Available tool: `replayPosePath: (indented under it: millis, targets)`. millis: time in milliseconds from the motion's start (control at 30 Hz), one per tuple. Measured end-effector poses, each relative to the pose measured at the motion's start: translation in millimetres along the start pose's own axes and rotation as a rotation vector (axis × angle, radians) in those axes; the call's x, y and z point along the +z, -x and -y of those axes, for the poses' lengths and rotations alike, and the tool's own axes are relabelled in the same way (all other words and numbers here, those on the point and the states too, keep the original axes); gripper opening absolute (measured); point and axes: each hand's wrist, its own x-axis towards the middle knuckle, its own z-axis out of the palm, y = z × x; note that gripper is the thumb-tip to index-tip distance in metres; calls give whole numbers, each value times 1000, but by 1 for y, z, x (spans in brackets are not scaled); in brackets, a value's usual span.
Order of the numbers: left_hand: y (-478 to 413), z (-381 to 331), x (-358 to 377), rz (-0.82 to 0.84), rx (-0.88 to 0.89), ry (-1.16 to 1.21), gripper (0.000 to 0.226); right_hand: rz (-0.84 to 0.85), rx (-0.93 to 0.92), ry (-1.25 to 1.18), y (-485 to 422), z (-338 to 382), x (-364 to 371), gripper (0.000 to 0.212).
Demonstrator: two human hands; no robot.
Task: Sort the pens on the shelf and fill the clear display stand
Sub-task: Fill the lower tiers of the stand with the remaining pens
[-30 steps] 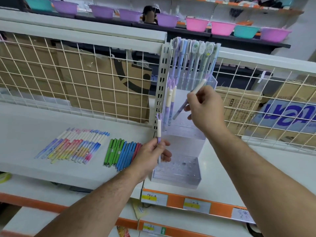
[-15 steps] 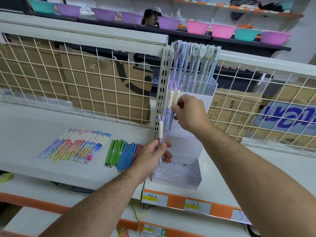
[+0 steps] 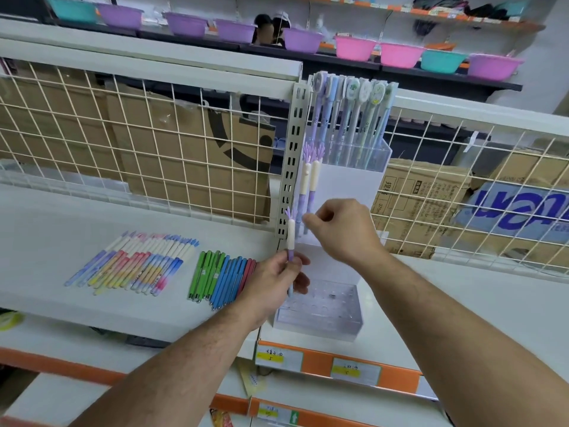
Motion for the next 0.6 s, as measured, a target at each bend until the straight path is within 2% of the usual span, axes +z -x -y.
replayPosePath:
  millis: [133,267,367,433,533,600]
  targets:
    - [1,-1,-1,33,10,-84,19,218,-43,9,20,-4,9,15]
    - [2,-1,0,50,21,-122,18,261,-43,68,24,-11,15,16]
    - [1,-3,1,79,14,-118,12,177,-31,-33,22,-11,8,19]
    - [-1,-5,3,73,23,-163,18,73,-12,-171,15,-8,-3,18]
    - [-2,-9,5,35,124,-365,18,-104,-6,-296,4,0,-22,16]
    - [-1,-12,3,15,205,-586,20,-169,-12,-361,-3,4,-30,16]
